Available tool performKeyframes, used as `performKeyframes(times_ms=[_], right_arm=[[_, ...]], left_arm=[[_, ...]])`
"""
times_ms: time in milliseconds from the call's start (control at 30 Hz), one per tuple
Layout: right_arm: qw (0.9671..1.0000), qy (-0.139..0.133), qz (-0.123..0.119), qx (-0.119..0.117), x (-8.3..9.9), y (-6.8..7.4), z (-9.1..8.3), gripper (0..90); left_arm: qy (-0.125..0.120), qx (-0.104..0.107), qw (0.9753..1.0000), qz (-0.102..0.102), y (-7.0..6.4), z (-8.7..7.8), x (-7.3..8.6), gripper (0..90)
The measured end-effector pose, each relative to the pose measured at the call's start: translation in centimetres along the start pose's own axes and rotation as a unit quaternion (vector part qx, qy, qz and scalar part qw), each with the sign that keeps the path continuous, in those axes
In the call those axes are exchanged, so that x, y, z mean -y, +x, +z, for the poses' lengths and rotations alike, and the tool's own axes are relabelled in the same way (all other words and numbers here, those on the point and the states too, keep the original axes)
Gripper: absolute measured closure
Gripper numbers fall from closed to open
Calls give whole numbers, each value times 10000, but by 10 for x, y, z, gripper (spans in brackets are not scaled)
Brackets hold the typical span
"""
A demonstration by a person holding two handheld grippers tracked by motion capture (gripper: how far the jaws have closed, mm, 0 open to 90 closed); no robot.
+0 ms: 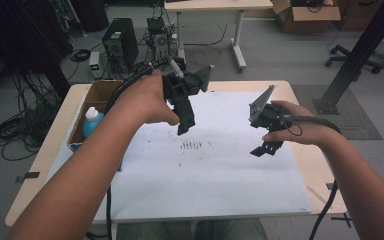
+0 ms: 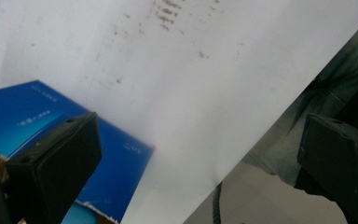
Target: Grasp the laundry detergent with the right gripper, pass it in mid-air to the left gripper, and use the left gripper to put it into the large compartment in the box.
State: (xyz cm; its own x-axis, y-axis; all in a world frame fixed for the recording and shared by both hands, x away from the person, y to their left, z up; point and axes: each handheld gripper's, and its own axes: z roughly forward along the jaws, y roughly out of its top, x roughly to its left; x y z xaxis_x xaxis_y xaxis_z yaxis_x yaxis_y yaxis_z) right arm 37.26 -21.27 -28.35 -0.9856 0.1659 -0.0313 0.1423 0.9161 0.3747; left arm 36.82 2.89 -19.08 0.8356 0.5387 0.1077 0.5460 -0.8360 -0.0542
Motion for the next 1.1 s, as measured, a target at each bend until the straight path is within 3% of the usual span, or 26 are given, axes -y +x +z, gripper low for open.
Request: performKeyframes(times_ms=[500,800,933,1000,1100], right_arm=[[9997,256,-1,-3,-8,1,-2,32],[9994,325,-49,-43,-11,-1,-2,32],[9994,338,-67,-68,-12,-4,1,33],[9993,353,-89,-95,-12,-6,2,33],[9992,362,-98,-122,-12,-9,3,33]], left_arm=[[-200,88,9992,329,2,26,3,2],[-121,157,9980,602,7,43,6,2],[-65,158,9957,911,8,50,7,2],[11,113,9924,1223,7,54,6,2],[83,152,9885,1500,6,62,6,2]])
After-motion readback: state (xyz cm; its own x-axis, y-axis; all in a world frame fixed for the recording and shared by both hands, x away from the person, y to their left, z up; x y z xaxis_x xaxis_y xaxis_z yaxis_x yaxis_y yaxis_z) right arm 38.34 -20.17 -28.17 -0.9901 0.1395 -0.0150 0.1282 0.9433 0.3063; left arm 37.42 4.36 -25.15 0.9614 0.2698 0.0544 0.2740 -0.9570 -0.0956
